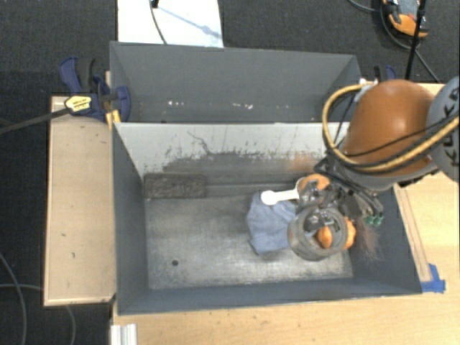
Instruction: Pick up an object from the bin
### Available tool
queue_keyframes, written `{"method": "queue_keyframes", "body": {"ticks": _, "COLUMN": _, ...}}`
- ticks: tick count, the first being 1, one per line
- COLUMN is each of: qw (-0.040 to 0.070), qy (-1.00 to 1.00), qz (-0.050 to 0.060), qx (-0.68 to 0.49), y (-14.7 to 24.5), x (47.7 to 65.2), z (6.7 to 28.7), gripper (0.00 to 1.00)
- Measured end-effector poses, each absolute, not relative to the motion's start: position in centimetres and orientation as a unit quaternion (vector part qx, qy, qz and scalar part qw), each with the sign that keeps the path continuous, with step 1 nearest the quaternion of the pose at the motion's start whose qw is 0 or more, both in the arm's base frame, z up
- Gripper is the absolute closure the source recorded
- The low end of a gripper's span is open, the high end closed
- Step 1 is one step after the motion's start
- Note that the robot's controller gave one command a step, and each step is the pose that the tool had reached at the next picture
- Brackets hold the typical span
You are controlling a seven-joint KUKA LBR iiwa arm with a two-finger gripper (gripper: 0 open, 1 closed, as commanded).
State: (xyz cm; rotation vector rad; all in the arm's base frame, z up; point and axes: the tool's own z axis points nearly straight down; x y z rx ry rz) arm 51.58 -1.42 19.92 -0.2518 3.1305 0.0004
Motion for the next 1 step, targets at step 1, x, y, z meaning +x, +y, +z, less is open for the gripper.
{"method": "queue_keyframes", "body": {"ticks": 1, "qw": 0.000, "qy": 0.997, "qz": 0.000, "qx": -0.080, "y": -1.42, "x": 51.57, "z": 19.92, "gripper": 1.00}}
